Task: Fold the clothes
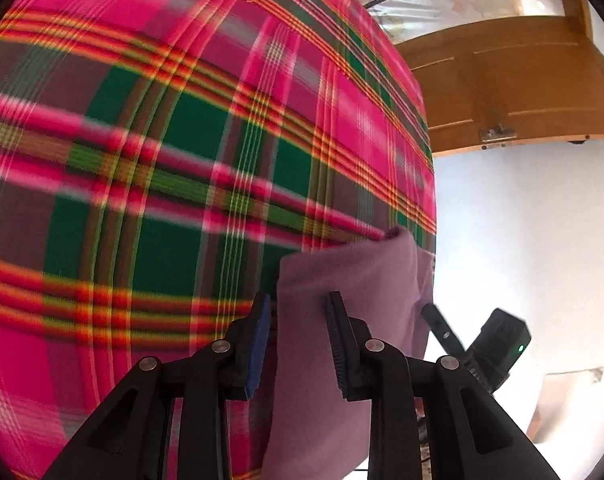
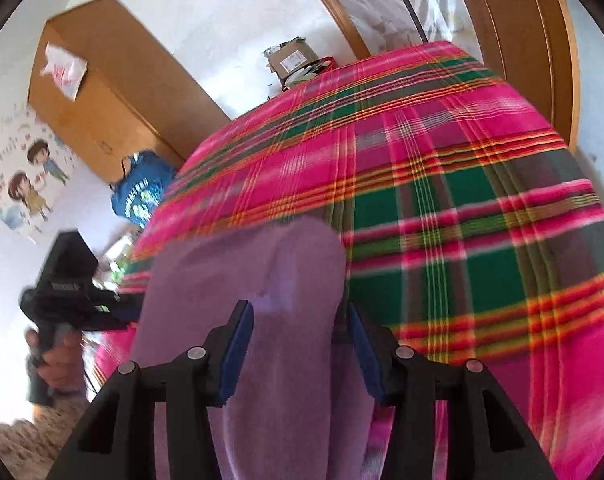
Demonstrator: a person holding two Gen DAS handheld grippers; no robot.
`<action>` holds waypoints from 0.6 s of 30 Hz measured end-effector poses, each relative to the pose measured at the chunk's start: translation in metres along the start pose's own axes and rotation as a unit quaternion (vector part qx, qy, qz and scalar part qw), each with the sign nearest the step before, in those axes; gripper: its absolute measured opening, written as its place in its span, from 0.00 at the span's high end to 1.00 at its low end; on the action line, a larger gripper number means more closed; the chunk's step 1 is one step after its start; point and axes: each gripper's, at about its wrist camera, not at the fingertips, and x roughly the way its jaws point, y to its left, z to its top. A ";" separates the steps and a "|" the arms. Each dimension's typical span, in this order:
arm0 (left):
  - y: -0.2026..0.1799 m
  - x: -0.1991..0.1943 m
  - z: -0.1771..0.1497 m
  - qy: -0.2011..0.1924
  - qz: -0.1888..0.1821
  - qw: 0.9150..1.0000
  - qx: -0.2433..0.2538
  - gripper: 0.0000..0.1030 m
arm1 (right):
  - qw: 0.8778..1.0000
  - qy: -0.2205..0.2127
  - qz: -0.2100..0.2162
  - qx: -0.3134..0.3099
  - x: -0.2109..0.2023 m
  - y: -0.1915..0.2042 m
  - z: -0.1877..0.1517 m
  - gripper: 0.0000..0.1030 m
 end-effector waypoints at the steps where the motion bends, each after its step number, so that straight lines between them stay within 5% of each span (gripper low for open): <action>1: 0.000 0.002 0.002 0.003 -0.002 1.000 -0.001 0.72 | 1.000 0.000 0.008 0.008 0.002 -0.002 0.004 0.53; 5: 0.002 0.004 0.005 0.010 -0.005 1.000 -0.009 0.72 | 0.999 0.003 0.025 0.030 0.013 -0.010 0.015 0.57; 12: 0.000 0.010 0.010 0.001 -0.012 1.000 -0.012 0.72 | 0.998 0.008 0.039 0.044 0.026 -0.020 0.014 0.82; 18: -0.005 0.016 0.012 -0.005 -0.024 1.000 -0.004 0.87 | 0.998 -0.032 0.043 0.042 0.003 -0.020 0.007 0.84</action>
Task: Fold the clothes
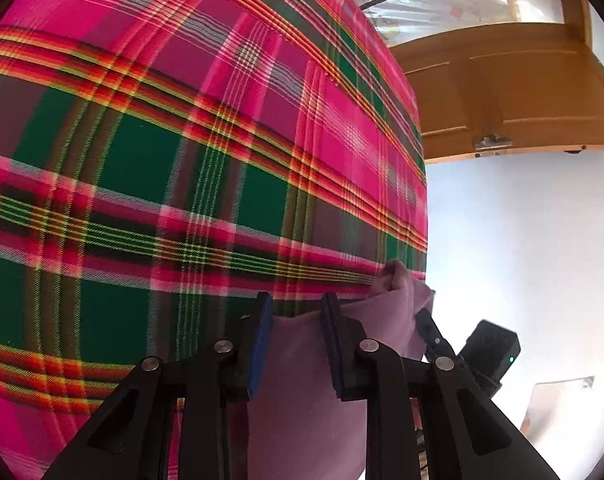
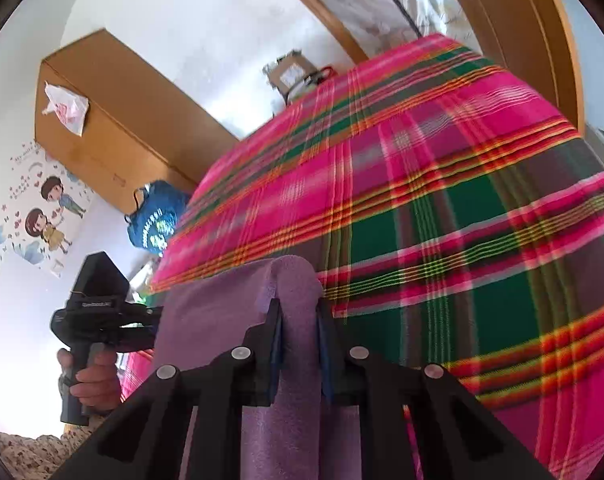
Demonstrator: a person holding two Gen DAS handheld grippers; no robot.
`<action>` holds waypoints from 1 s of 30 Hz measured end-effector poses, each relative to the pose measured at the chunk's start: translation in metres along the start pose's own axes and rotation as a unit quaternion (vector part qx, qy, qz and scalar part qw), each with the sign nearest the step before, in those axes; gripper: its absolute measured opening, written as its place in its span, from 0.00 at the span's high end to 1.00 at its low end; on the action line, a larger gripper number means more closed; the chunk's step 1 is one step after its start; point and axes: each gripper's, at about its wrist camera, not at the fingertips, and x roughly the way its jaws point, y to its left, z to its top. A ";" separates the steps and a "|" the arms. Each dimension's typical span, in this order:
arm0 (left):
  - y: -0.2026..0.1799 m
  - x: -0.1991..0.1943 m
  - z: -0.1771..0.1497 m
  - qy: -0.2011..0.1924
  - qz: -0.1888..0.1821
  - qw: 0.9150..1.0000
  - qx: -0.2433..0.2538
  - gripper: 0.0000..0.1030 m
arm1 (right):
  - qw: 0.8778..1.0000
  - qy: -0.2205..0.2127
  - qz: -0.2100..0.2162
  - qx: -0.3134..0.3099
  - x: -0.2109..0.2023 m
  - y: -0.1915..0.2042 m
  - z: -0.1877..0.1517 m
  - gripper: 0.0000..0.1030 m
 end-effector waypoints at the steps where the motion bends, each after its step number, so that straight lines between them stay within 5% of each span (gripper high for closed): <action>1: -0.002 0.000 0.000 -0.003 0.003 1.000 0.006 0.88 | 1.000 -0.003 0.000 0.006 -0.003 -0.003 -0.002 0.84; 9: -0.014 0.002 0.003 -0.025 0.022 0.999 0.018 0.89 | 0.999 0.001 -0.039 0.017 0.004 -0.016 -0.006 0.83; 16: -0.005 -0.013 -0.002 -0.032 0.031 0.999 0.017 0.89 | 0.996 -0.013 -0.089 -0.010 0.001 -0.012 -0.005 0.68; 20: -0.003 -0.022 -0.009 -0.037 0.038 0.998 0.019 0.89 | 0.991 -0.032 -0.122 -0.038 -0.010 -0.002 -0.005 0.68; 30: 0.007 -0.041 -0.034 -0.033 0.026 0.999 0.022 0.70 | 0.975 -0.068 -0.162 -0.139 -0.047 0.049 -0.041 0.68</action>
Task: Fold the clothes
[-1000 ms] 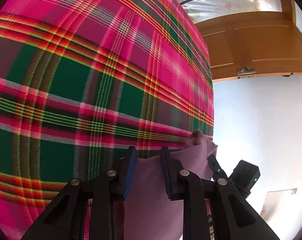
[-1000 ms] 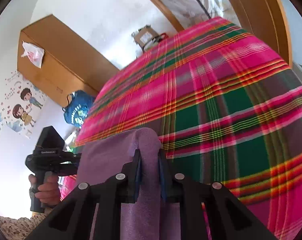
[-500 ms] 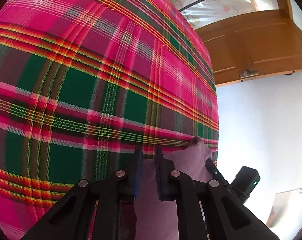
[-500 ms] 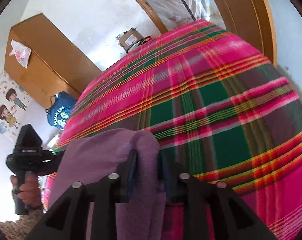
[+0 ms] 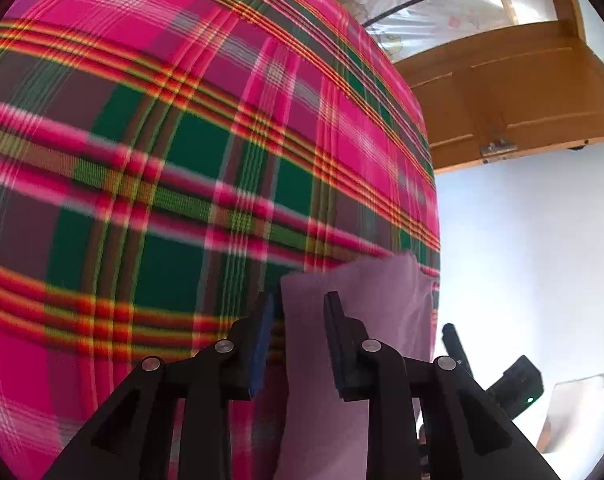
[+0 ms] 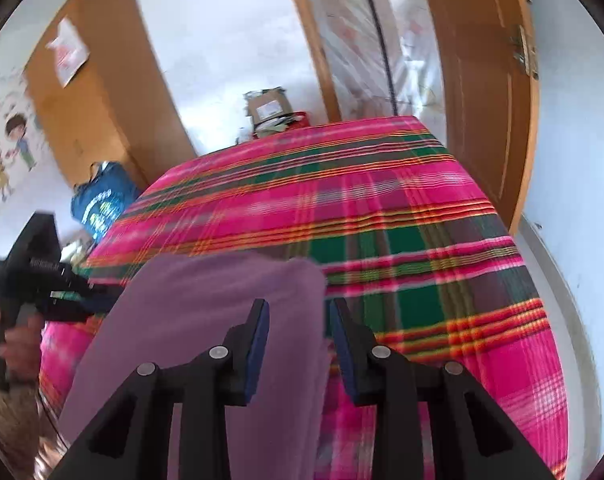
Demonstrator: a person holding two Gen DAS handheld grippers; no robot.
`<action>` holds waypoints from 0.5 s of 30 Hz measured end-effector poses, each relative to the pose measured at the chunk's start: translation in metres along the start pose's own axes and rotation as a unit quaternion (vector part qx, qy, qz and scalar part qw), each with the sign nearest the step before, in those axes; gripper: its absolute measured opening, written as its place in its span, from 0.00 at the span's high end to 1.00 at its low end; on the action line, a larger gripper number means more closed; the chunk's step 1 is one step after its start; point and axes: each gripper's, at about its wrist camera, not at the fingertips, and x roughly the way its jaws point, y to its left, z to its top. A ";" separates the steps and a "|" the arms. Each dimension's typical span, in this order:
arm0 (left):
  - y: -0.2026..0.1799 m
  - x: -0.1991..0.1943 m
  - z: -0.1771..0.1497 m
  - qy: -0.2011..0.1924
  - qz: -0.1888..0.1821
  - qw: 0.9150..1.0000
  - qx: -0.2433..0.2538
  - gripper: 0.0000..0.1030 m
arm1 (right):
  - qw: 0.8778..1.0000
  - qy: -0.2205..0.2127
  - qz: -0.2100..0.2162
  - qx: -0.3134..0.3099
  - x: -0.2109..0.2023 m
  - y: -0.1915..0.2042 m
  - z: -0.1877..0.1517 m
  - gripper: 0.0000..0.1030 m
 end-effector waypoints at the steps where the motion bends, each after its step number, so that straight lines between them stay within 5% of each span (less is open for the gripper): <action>1: 0.000 -0.002 -0.003 -0.001 0.000 1.000 0.004 0.69 | 1.000 0.002 0.003 -0.006 -0.002 0.004 -0.005 0.68; 12: -0.003 -0.018 -0.040 0.011 -0.022 0.999 0.040 0.69 | 0.999 0.031 -0.010 -0.009 0.009 0.013 -0.026 0.64; 15: -0.007 -0.021 -0.048 0.023 -0.030 0.998 0.051 0.40 | 0.999 0.020 -0.020 -0.020 -0.004 0.017 -0.027 0.64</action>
